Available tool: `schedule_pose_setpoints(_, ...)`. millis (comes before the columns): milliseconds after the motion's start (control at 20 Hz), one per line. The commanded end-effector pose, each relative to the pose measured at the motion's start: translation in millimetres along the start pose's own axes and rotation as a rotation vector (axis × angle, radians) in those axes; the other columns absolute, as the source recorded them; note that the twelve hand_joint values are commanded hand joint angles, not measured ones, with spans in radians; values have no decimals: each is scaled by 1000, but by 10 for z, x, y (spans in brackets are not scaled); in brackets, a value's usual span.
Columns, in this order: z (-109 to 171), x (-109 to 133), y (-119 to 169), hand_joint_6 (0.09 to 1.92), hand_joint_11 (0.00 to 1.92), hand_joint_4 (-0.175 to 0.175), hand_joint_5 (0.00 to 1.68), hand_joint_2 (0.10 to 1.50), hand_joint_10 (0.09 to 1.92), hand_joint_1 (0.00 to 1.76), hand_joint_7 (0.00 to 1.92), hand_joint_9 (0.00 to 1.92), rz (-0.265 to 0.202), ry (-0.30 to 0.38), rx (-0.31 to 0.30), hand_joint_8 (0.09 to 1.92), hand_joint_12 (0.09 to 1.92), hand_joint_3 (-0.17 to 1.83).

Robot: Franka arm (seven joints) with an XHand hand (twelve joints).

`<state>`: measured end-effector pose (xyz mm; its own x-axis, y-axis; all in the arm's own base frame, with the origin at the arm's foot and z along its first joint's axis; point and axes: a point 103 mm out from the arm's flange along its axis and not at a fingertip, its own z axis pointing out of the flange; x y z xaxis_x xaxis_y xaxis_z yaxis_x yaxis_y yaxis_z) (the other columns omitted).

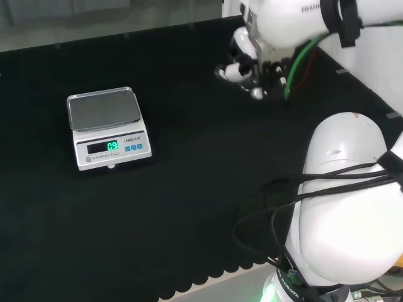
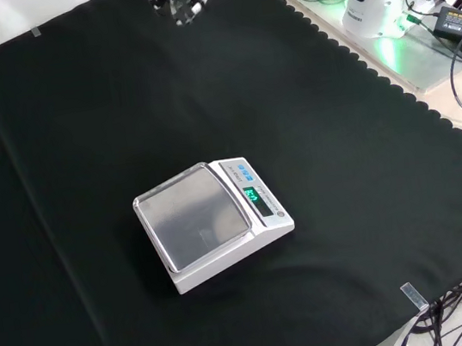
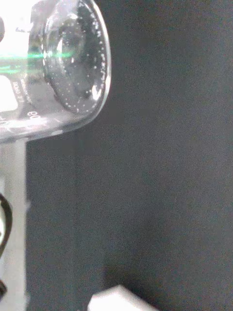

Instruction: Pick up the beaker.

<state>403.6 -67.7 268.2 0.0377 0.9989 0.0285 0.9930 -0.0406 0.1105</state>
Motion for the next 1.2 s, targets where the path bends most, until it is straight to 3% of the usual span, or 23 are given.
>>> schedule_pose_setpoints(50, -1109, 1109, -222, 811, 1761, -175, 1166, 764, 381, 1190, 1740, 1920, -232, 269, -7, 363, 555, 551)
schedule_pose_setpoints(250, -1139, 1342, -234, 811, 1761, -175, 1167, 760, 400, 1190, 1745, 1920, -250, 264, -1, 364, 557, 559)
schedule_pose_setpoints(850, -963, 1585, -126, 810, 1760, -175, 1170, 753, 423, 1190, 1750, 1920, -257, 259, 32, 365, 561, 570)
schedule_pose_setpoints(900, -955, 1455, -167, 810, 1760, -175, 1170, 752, 424, 1190, 1751, 1920, -255, 277, 16, 365, 561, 571)
schedule_pose_setpoints(1000, -944, 1427, -161, 810, 1760, -175, 1171, 751, 427, 1191, 1751, 1920, -251, 283, 15, 365, 562, 573)
schedule_pose_setpoints(1200, -891, 1660, 5, 809, 1759, -175, 1172, 748, 432, 1191, 1754, 1920, -236, 257, 46, 366, 563, 576)
